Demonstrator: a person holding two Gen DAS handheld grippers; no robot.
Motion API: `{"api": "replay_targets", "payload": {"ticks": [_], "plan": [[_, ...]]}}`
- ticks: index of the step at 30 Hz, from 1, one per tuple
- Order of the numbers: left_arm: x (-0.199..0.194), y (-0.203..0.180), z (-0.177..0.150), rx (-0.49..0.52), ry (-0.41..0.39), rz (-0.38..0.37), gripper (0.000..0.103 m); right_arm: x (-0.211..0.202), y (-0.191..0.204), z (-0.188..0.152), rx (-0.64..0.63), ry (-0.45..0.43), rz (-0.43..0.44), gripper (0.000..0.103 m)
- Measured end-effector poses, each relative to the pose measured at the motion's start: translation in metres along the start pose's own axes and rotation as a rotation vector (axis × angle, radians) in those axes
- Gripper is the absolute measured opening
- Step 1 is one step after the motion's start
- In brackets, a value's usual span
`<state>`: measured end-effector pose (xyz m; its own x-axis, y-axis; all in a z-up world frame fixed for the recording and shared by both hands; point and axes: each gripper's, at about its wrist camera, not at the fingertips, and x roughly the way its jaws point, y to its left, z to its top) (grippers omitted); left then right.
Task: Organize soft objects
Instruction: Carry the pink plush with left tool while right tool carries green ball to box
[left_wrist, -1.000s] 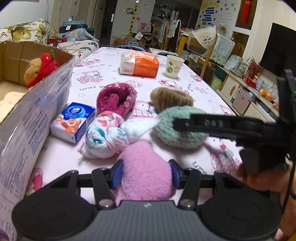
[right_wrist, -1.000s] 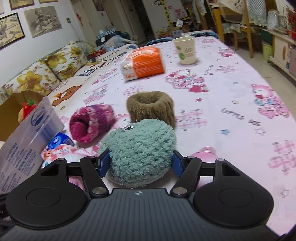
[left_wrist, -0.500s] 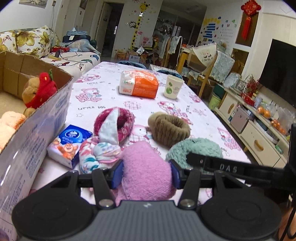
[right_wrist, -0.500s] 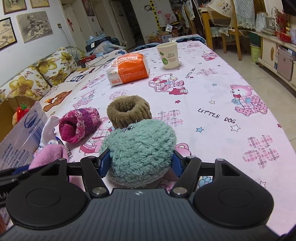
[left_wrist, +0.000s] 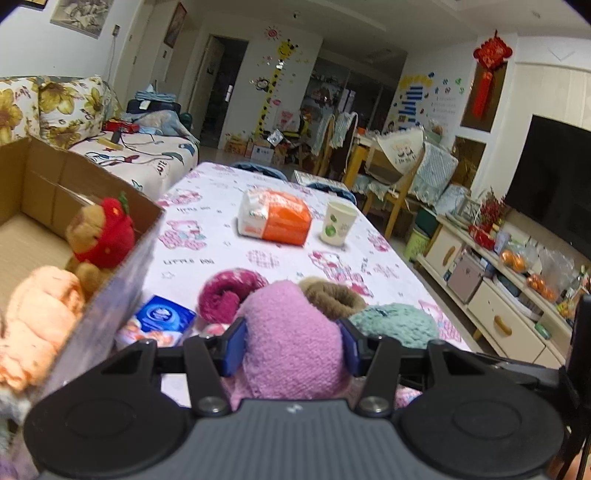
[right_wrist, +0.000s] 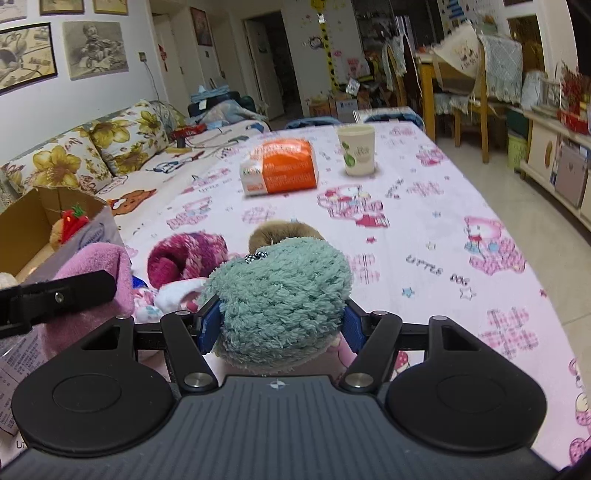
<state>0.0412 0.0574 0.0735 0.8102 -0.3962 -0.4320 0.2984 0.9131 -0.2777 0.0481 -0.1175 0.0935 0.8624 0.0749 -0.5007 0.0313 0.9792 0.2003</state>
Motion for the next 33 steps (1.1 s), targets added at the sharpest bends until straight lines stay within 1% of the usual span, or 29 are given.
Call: {"api": "replay_targets", "payload": {"ticks": [11,22,26,30,33], "plan": [[-0.023,0.02,0.016,-0.033,-0.099,0.044,0.051,-0.009,0.018,0.01,-0.1,-0.083,0.022,0.081],[-0.05,0.047,0.026,-0.091,-0.2,0.1,0.052,-0.006,0.035,0.016,-0.173,-0.134,0.085,0.081],[-0.057,0.057,0.028,-0.115,-0.234,0.147,0.052,-0.007,0.046,0.015,-0.199,-0.144,0.113,0.081],[-0.062,0.061,0.029,-0.118,-0.266,0.218,0.052,-0.008,0.059,0.016,-0.216,-0.152,0.147,0.081],[-0.066,0.066,0.03,-0.126,-0.281,0.25,0.052,-0.006,0.068,0.017,-0.22,-0.15,0.167,0.081]]}}
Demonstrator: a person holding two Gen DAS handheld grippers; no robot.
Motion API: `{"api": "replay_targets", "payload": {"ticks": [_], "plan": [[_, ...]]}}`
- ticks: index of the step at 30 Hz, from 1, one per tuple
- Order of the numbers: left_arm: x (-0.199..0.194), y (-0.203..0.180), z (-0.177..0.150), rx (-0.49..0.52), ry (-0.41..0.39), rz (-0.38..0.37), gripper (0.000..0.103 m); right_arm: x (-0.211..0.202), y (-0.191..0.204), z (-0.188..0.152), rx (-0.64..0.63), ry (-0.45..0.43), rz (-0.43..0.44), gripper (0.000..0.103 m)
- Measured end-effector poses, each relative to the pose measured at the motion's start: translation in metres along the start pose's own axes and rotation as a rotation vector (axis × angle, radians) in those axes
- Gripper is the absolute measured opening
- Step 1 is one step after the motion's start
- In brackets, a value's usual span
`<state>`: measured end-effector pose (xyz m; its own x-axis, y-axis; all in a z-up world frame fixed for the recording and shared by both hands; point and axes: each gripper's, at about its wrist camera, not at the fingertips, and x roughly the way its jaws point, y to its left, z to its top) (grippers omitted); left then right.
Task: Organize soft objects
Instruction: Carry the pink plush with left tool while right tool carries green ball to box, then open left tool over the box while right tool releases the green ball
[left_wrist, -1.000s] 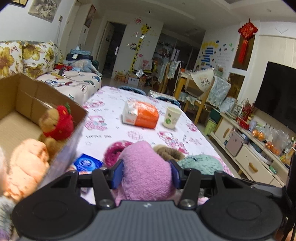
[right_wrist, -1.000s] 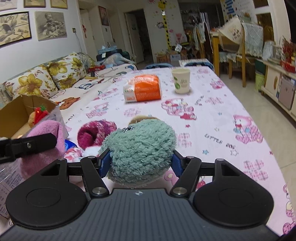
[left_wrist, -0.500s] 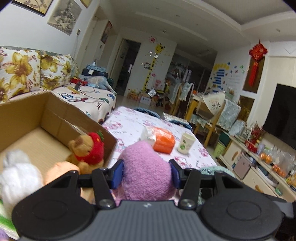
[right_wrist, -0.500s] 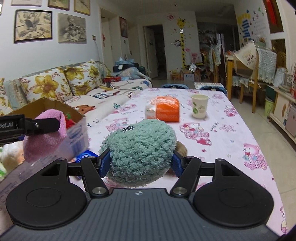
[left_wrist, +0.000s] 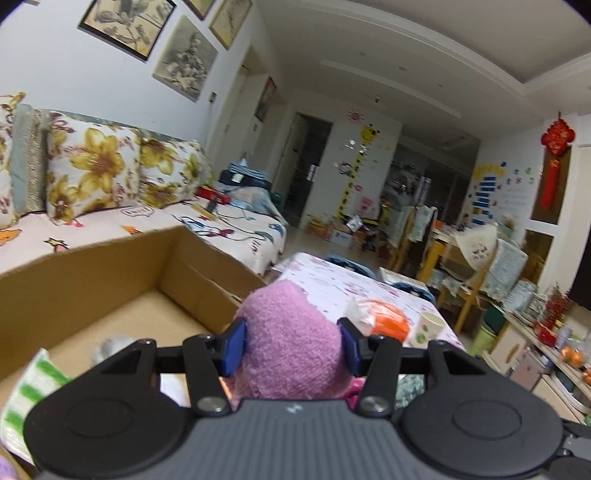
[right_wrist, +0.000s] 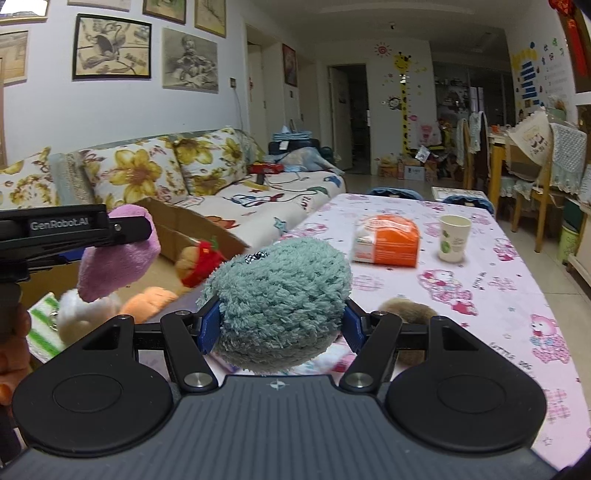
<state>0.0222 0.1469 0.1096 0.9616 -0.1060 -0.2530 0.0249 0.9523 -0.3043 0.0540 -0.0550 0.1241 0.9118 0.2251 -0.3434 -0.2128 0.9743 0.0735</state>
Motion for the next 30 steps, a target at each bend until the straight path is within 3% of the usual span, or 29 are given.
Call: {"api": "replay_targets", "payload": {"ticks": [7,18,30], "plan": [[-0.007,0.017,0.006,-0.043,-0.042,0.076,0.052,0.011,0.014,0.015,0.01,-0.012,0.059,0.081],[-0.009,0.048,0.014,-0.123,-0.044,0.208,0.052,0.056,0.04,0.04,0.024,0.023,0.146,0.081],[-0.006,0.068,0.017,-0.19,-0.02,0.285,0.053,0.077,0.066,0.032,-0.014,0.083,0.206,0.082]]}}
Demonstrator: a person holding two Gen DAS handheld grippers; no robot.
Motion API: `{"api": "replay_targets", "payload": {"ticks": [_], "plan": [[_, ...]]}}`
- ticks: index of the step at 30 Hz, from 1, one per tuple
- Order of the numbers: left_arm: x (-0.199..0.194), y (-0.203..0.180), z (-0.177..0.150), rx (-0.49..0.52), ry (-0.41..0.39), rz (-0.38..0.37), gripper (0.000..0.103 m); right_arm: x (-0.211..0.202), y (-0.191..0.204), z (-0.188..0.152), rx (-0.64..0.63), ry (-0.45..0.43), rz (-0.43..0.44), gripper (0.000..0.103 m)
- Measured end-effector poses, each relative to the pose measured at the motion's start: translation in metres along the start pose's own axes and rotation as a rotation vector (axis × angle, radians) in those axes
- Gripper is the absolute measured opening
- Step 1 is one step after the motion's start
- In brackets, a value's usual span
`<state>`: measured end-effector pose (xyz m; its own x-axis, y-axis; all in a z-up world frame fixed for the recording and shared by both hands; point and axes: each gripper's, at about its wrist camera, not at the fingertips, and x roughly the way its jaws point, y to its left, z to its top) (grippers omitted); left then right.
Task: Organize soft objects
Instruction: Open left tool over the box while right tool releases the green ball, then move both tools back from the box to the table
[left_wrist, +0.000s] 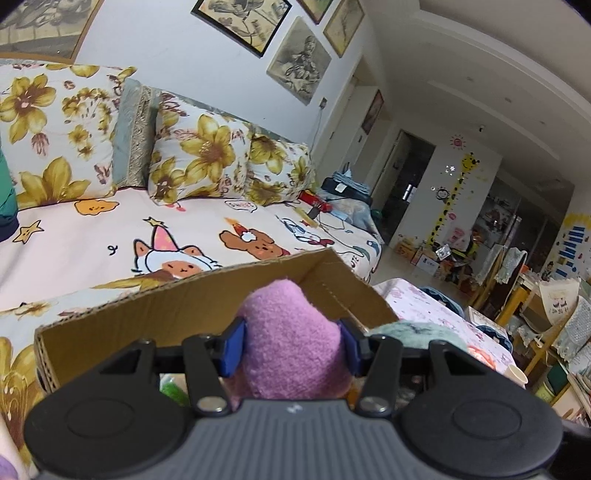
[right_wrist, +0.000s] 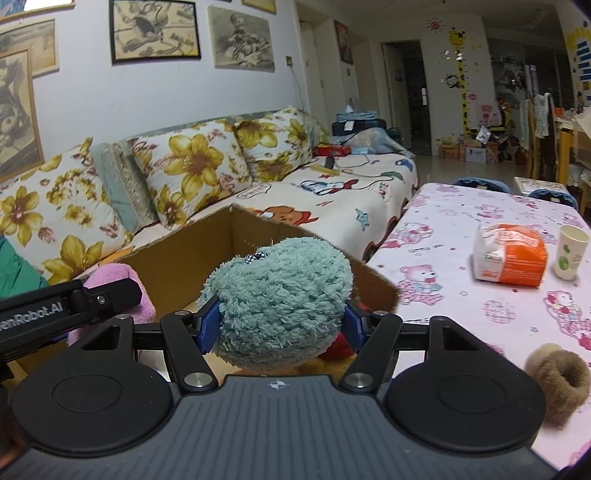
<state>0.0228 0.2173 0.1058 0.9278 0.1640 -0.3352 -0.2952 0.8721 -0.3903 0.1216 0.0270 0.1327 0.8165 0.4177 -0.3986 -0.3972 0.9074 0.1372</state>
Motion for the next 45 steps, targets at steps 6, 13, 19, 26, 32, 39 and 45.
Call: {"api": "replay_targets", "payload": {"ticks": [6,13,19,26,32,39,45], "plan": [[0.001,0.003,0.0,-0.019,0.004,0.015,0.059,0.004,0.007,-0.002,-0.049,0.043,0.022,0.102],[-0.003,-0.003,0.0,0.032,-0.028,0.012,0.073,-0.036,-0.001,0.0,-0.028,-0.029,-0.055,0.102],[-0.006,-0.008,-0.002,0.09,-0.045,0.005,0.075,-0.069,-0.014,-0.014,0.011,-0.05,-0.119,0.102],[-0.011,-0.023,-0.009,0.164,-0.051,-0.037,0.08,-0.089,-0.022,-0.025,0.038,-0.06,-0.16,0.103],[-0.017,-0.033,-0.015,0.225,-0.068,-0.086,0.098,-0.101,-0.024,-0.032,0.045,-0.071,-0.202,0.103],[-0.02,-0.05,-0.026,0.294,-0.058,-0.151,0.102,-0.113,-0.029,-0.042,0.046,-0.068,-0.25,0.103],[-0.022,-0.06,-0.035,0.357,-0.059,-0.177,0.102,-0.121,-0.037,-0.048,0.069,-0.076,-0.276,0.103]]}}
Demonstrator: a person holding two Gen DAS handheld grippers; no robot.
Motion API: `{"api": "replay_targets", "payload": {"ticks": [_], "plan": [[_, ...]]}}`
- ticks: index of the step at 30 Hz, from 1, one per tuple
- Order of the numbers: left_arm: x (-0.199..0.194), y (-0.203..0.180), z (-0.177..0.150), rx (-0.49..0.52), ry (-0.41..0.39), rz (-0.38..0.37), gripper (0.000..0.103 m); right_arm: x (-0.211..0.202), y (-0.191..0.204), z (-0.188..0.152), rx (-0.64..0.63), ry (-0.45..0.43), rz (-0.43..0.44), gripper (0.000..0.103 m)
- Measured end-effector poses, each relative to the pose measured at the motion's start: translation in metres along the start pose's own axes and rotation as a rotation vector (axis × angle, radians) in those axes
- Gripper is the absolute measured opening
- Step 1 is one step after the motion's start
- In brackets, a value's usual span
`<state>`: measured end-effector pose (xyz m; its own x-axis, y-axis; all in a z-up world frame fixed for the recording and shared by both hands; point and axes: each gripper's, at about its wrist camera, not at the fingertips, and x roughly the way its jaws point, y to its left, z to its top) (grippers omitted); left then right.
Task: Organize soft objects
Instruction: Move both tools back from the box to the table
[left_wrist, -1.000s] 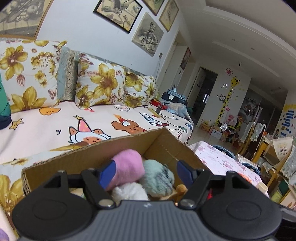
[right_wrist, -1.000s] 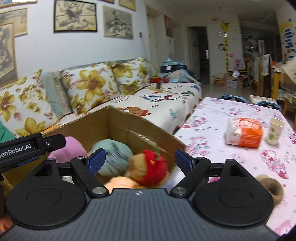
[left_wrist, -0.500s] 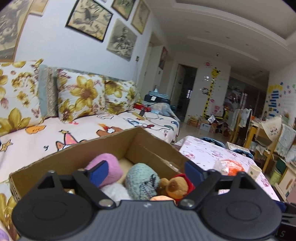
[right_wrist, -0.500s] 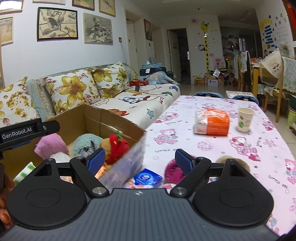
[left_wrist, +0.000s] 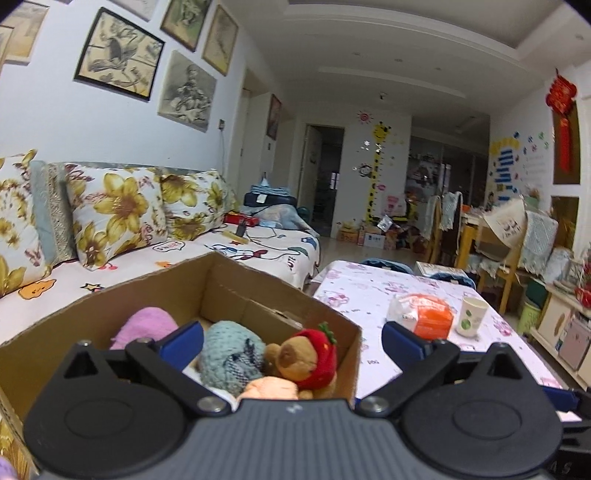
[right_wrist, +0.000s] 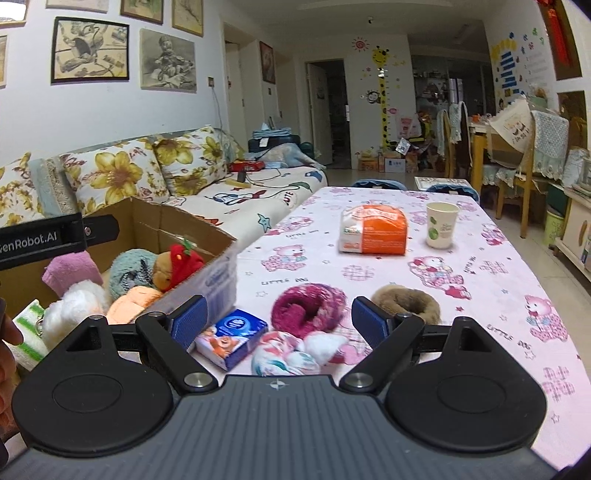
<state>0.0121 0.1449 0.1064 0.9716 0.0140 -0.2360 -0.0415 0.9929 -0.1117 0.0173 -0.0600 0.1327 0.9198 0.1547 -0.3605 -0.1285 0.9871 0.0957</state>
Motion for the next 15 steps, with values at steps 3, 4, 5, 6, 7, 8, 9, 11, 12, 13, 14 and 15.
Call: {"api": "replay_targets", "payload": {"ticks": [3,4,5,6,7,8,9,11,12,13,14,15], "plan": [[0.001,-0.005,-0.002,0.017,0.009,-0.008,0.102,0.001,-0.001,-0.001,0.009,-0.003,-0.01,0.103],[0.001,-0.007,-0.003,0.025,0.01,-0.011,0.102,0.002,-0.001,-0.001,0.009,-0.005,-0.013,0.103],[0.001,-0.009,-0.004,0.034,0.011,-0.015,0.102,0.002,-0.001,-0.001,0.011,-0.007,-0.017,0.103],[0.001,-0.012,-0.005,0.043,0.012,-0.019,0.102,0.002,-0.002,-0.001,0.015,-0.009,-0.021,0.103],[0.001,-0.014,-0.005,0.053,0.012,-0.021,0.102,0.003,-0.002,-0.001,0.017,-0.01,-0.024,0.103],[0.001,-0.016,-0.006,0.063,0.013,-0.024,0.102,0.004,-0.003,-0.002,0.02,-0.009,-0.026,0.103],[0.001,-0.018,-0.006,0.07,0.015,-0.027,0.102,0.004,-0.003,-0.002,0.023,-0.007,-0.027,0.103],[0.001,-0.021,-0.008,0.077,0.019,-0.034,0.102,0.006,-0.004,-0.004,0.026,-0.005,-0.035,0.103],[0.001,-0.023,-0.008,0.079,0.021,-0.037,0.102,0.007,-0.004,-0.005,0.028,-0.002,-0.038,0.103],[0.001,-0.025,-0.009,0.082,0.022,-0.041,0.102,0.008,-0.005,-0.005,0.03,0.001,-0.041,0.103],[0.002,-0.026,-0.01,0.087,0.024,-0.044,0.102,0.009,-0.005,-0.005,0.033,0.004,-0.043,0.103],[0.002,-0.029,-0.01,0.092,0.027,-0.046,0.102,0.01,-0.006,-0.006,0.035,0.005,-0.045,0.103]]}}
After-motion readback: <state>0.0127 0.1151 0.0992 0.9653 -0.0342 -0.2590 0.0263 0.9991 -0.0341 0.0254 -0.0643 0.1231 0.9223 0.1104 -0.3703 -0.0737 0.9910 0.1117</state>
